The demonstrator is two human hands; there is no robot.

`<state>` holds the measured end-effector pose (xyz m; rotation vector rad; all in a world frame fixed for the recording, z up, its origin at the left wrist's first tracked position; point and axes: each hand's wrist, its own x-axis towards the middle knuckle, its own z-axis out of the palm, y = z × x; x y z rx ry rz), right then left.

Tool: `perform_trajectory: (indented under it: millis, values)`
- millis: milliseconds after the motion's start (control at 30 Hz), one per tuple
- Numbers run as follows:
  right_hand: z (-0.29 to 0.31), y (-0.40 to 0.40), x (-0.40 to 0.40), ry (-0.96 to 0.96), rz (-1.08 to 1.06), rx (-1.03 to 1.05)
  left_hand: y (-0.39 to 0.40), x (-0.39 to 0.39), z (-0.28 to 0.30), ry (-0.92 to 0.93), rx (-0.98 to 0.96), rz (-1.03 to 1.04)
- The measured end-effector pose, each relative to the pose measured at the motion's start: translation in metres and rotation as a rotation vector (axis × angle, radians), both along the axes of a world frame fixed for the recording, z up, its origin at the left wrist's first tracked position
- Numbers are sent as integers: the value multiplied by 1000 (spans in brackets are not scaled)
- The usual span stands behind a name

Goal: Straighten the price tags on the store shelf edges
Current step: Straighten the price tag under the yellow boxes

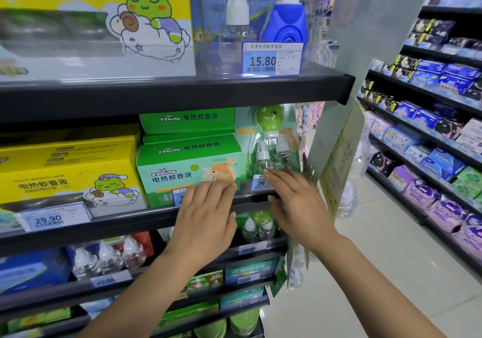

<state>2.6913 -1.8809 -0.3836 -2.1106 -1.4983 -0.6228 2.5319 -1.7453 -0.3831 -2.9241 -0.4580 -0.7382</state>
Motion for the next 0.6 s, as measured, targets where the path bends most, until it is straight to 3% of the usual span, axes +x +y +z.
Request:
perform_trajectory:
  millis: [600]
  values:
    - [-4,1,-5,-39,-10,-73,-2,-3,1,24,3,13]
